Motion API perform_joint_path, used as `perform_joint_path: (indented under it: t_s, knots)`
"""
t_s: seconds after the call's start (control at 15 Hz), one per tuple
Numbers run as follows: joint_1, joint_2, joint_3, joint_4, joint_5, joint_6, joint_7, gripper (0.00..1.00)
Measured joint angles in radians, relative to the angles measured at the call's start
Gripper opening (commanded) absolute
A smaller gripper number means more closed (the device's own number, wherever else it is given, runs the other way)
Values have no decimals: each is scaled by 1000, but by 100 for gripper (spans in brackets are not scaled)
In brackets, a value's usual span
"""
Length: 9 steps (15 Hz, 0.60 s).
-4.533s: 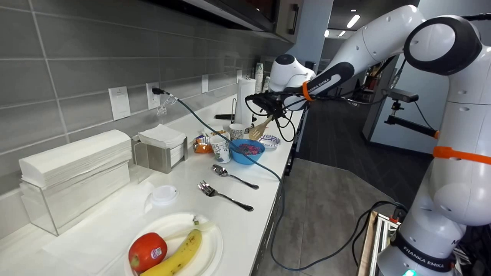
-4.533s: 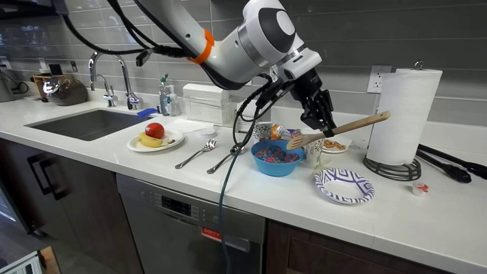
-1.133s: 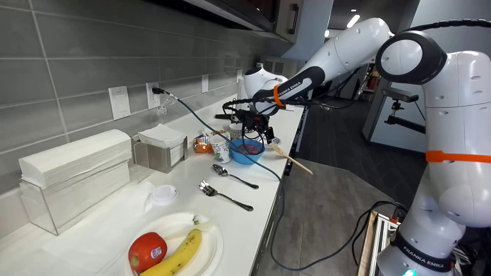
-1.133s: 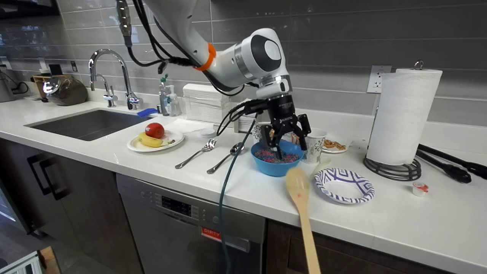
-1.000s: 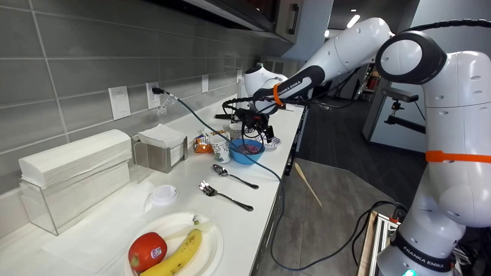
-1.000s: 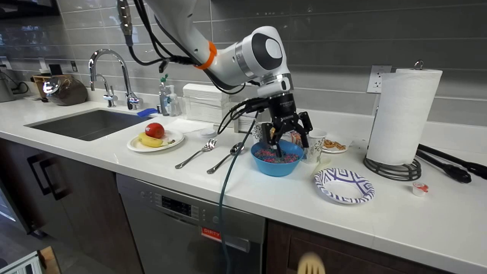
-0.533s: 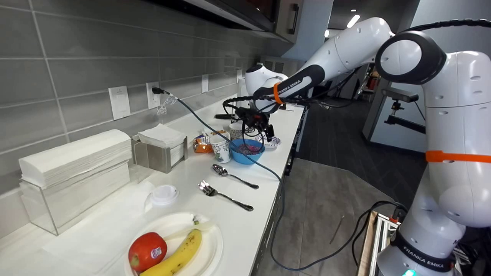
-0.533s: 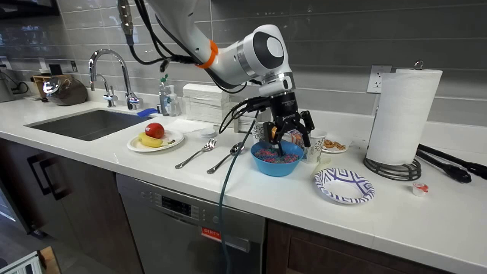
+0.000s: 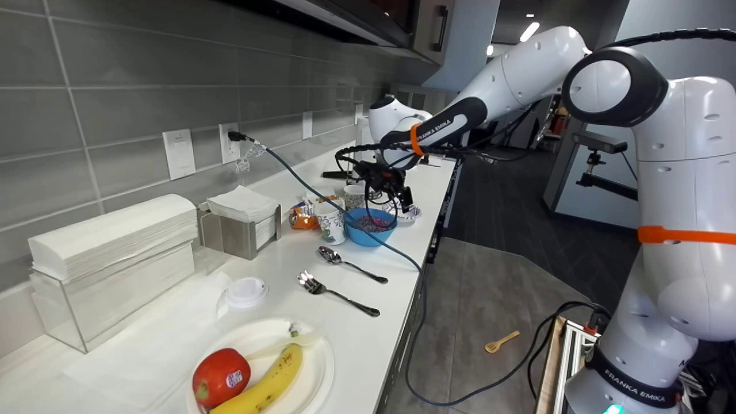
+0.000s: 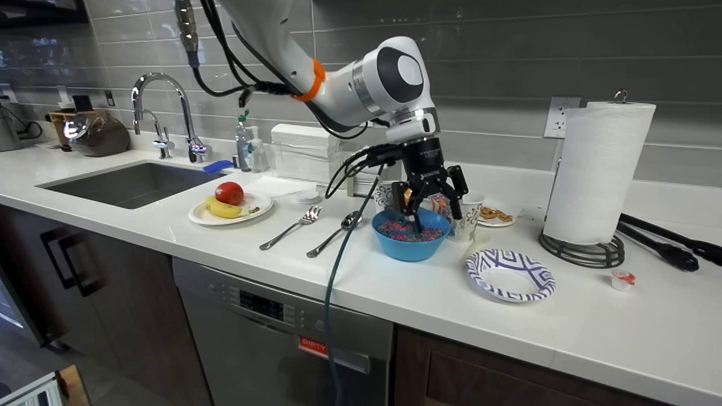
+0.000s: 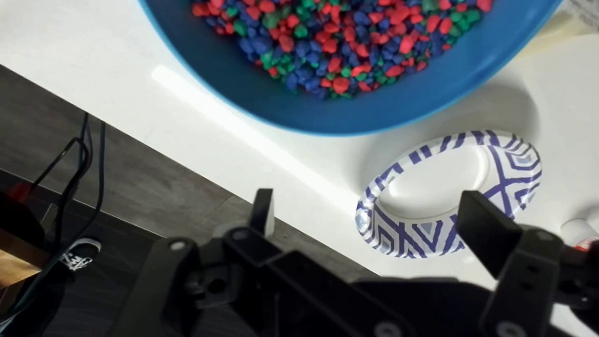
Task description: Pick up the cooking stick and scoop some of the contents in the bowl and pour them in the cup
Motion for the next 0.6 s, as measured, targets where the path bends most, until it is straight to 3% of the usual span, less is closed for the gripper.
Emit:
perform_joint_path:
  t_s: [0.13,0.47,0.6]
  knots:
    - [-19,-12,0,22,83,-68,-95,100]
    - [-122,-56,-69,201,193,-472,-239,100]
    - [-165,-59,-89,260,220,-531,-269,100]
